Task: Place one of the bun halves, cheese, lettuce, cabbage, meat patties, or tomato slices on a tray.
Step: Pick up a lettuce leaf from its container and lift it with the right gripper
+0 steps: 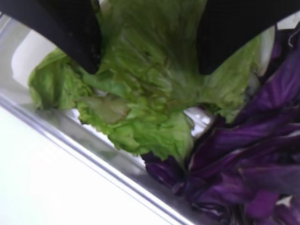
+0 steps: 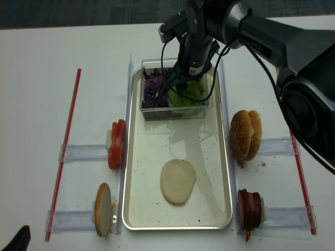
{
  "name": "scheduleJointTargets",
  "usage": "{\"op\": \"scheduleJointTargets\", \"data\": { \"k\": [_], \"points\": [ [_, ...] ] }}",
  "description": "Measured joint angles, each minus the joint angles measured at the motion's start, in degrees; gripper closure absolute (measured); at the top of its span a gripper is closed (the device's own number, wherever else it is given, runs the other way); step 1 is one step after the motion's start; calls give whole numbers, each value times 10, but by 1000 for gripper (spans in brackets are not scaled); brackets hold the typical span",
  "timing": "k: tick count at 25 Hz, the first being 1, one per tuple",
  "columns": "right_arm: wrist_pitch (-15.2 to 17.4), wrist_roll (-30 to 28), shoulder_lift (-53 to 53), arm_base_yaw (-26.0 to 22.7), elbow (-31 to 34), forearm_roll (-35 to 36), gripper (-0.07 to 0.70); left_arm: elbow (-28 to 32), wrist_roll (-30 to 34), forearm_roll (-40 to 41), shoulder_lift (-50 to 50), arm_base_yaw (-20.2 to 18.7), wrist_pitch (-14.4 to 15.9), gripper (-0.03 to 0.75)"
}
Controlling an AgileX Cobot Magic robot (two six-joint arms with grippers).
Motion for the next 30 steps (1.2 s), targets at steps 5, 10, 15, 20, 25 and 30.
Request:
{"op": "scheduleJointTargets", "data": {
  "k": [5,10,15,20,25,30],
  "points": [
    [0,6,10,0,0,-1,161,0,0,0,0,0,0,223],
    [-1,11,12,0,0,-4,176,0,0,0,0,0,0,223],
    [-1,12,12,0,0,-4,203,0,0,0,0,0,0,223],
    [-1,12,12,0,0,-4,206,0,0,0,0,0,0,223],
    [0,12,12,0,0,-4,227,0,0,0,0,0,0,223],
    [4,12,12,0,0,-5,232,0,0,0,0,0,0,223]
  ]
}}
